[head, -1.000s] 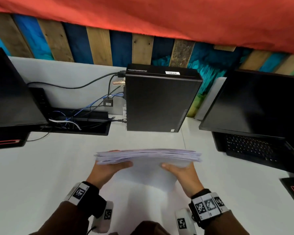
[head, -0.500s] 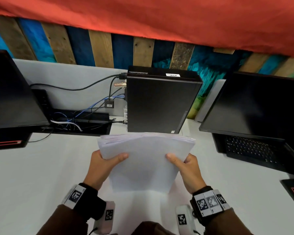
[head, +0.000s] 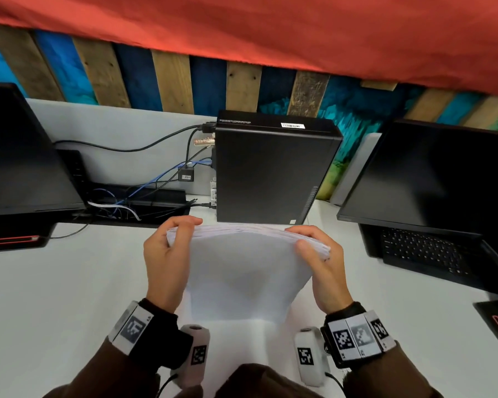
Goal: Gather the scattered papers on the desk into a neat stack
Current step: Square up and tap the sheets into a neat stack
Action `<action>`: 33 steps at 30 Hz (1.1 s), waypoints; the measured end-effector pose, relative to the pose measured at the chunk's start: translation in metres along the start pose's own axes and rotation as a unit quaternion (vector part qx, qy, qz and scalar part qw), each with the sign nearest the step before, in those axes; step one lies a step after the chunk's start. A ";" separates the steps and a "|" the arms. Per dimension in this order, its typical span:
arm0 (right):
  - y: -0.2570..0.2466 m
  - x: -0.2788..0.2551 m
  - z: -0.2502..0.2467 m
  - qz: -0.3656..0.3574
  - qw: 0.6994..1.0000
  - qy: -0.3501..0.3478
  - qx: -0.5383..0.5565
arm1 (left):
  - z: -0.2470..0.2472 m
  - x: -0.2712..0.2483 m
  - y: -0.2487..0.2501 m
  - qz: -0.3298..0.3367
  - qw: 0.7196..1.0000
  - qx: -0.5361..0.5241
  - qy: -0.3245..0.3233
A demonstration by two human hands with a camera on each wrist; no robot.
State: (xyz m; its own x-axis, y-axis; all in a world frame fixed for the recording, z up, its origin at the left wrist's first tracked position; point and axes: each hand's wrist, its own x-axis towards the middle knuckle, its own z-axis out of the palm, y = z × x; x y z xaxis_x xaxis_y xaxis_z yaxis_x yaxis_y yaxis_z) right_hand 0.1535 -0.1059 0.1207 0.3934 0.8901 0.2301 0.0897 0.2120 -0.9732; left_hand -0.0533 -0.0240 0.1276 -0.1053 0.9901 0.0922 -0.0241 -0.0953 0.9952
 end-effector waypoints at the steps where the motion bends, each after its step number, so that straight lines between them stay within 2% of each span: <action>1: 0.003 -0.001 -0.001 -0.002 1.000 -0.013 -0.018 | -0.002 0.000 0.003 0.015 1.000 0.014 -0.009; 3: 0.008 -0.002 -0.002 0.011 0.999 -0.023 -0.037 | -0.007 0.002 0.015 0.111 0.986 0.123 -0.017; 4: 0.006 -0.001 0.000 0.021 0.998 -0.027 -0.044 | -0.009 0.004 0.024 0.189 0.957 0.217 -0.033; 5: 0.005 0.000 0.001 0.024 0.998 -0.030 -0.050 | -0.009 0.006 0.034 0.266 0.906 0.323 -0.060; 6: 0.003 0.002 0.003 0.022 0.997 -0.036 -0.063 | -0.006 0.008 0.042 0.315 0.842 0.425 -0.106; 7: 0.001 0.004 0.006 0.010 0.996 -0.045 -0.079 | -0.001 0.009 0.051 0.327 0.780 0.507 -0.167; 8: -0.002 0.006 0.010 -0.006 0.994 -0.055 -0.094 | 0.003 0.011 0.056 0.310 0.732 0.561 -0.231; 9: -0.005 0.009 0.014 -0.025 0.992 -0.066 -0.108 | 0.006 0.014 0.057 0.283 0.702 0.589 -0.284; 10: -0.009 0.010 0.019 -0.052 0.988 -0.077 -0.125 | 0.007 0.017 0.055 0.272 0.688 0.599 -0.307; 12: -0.016 0.014 0.027 -0.121 0.976 -0.084 -0.163 | 0.002 0.024 0.051 0.285 0.680 0.603 -0.304; 13: -0.018 0.016 0.028 -0.143 0.970 -0.084 -0.176 | -0.002 0.027 0.050 0.295 0.688 0.596 -0.291; 14: -0.019 0.017 0.025 -0.143 0.969 -0.082 -0.185 | -0.009 0.030 0.047 0.306 0.709 0.569 -0.282; 16: -0.012 0.018 0.006 -0.104 0.971 -0.064 -0.205 | -0.031 0.041 0.038 0.298 0.764 0.496 -0.285; 17: -0.002 0.016 -0.009 -0.061 0.975 -0.040 -0.209 | -0.045 0.045 0.035 0.275 0.797 0.462 -0.275; 19: 0.021 0.007 -0.037 0.067 0.976 0.022 -0.206 | -0.070 0.048 0.028 0.183 0.885 0.377 -0.203; 20: 0.031 0.000 -0.045 0.138 0.970 0.033 -0.197 | -0.079 0.047 0.024 0.113 0.925 0.323 -0.166; 21: 0.042 -0.007 -0.049 0.203 0.966 0.020 -0.161 | -0.086 0.046 0.017 0.043 0.953 0.263 -0.147; 23: 0.056 -0.018 -0.049 0.298 0.954 -0.041 -0.004 | -0.090 0.037 0.005 -0.052 0.973 0.174 -0.143; 25: 0.060 -0.022 -0.047 0.337 0.932 -0.074 0.110 | -0.088 0.029 -0.009 -0.092 0.975 0.144 -0.145; 26: 0.058 -0.021 -0.045 0.340 0.929 -0.078 0.126 | -0.087 0.026 -0.017 -0.098 0.975 0.141 -0.142; 29: 0.052 -0.010 -0.043 0.308 0.948 -0.057 0.060 | -0.078 0.019 -0.038 -0.084 0.980 0.145 -0.111; 33: 0.036 -0.001 -0.040 0.184 0.981 0.003 -0.055 | -0.064 0.015 -0.050 -0.056 0.990 0.107 -0.077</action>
State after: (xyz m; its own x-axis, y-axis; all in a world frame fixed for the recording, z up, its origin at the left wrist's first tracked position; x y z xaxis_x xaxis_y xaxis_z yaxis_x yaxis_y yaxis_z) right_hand 0.1933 -0.1153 0.0858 0.4221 0.8962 -0.1365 0.0388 -0.1683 -0.9850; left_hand -0.1175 -0.0111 0.0768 0.0402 0.9987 -0.0317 0.1859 0.0237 0.9823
